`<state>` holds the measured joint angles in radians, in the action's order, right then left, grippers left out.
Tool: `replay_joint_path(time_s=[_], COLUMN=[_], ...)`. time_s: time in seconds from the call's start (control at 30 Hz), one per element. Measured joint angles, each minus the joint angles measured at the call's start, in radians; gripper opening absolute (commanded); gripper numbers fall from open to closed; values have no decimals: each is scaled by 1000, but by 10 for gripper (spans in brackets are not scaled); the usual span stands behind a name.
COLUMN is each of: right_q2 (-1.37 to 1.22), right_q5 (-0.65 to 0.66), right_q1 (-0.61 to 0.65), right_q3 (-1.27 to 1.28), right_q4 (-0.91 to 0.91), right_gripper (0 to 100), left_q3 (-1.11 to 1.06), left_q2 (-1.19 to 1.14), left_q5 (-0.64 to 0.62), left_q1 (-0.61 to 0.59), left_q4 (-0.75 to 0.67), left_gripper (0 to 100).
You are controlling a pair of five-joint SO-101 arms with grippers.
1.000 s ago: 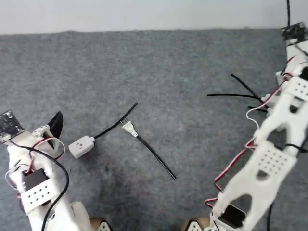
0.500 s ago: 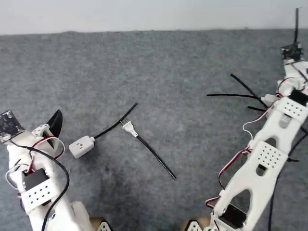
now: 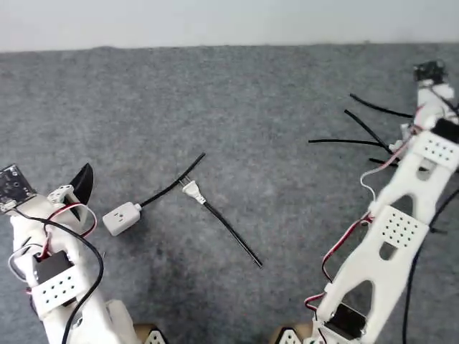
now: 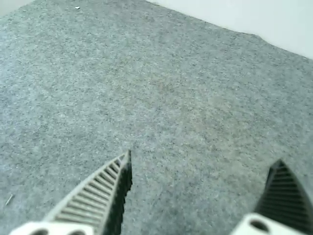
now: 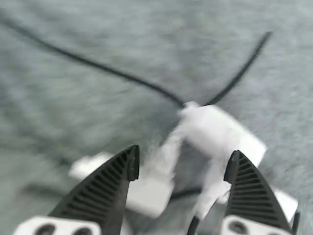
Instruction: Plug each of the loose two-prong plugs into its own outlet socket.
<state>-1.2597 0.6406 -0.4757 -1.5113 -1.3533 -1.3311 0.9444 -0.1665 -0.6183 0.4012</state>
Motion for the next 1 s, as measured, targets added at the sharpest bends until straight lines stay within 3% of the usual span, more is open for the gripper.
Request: replay_joint_path(time_s=[0.2,0.4,0.6,0.8,1.0], right_q2=[239,451,678,922,1154], right_q5=[-14,-52,-68,-109,-110], right_q1=[115,192,381,571,666], right_q3=[0,107,466,878,1197], right_q4=[-385,-402,-404,-404,-404], right_gripper=[262,260,260,260,260], left_q3=[-12,-12,-12,-68,-74], left_q2=[0,0,0,0,0], left_q5=[18,23,35,183,321], left_q1=[29,28,48,176,307], left_q4=[0,0,0,0,26], left_gripper=[408,408,408,408,408])
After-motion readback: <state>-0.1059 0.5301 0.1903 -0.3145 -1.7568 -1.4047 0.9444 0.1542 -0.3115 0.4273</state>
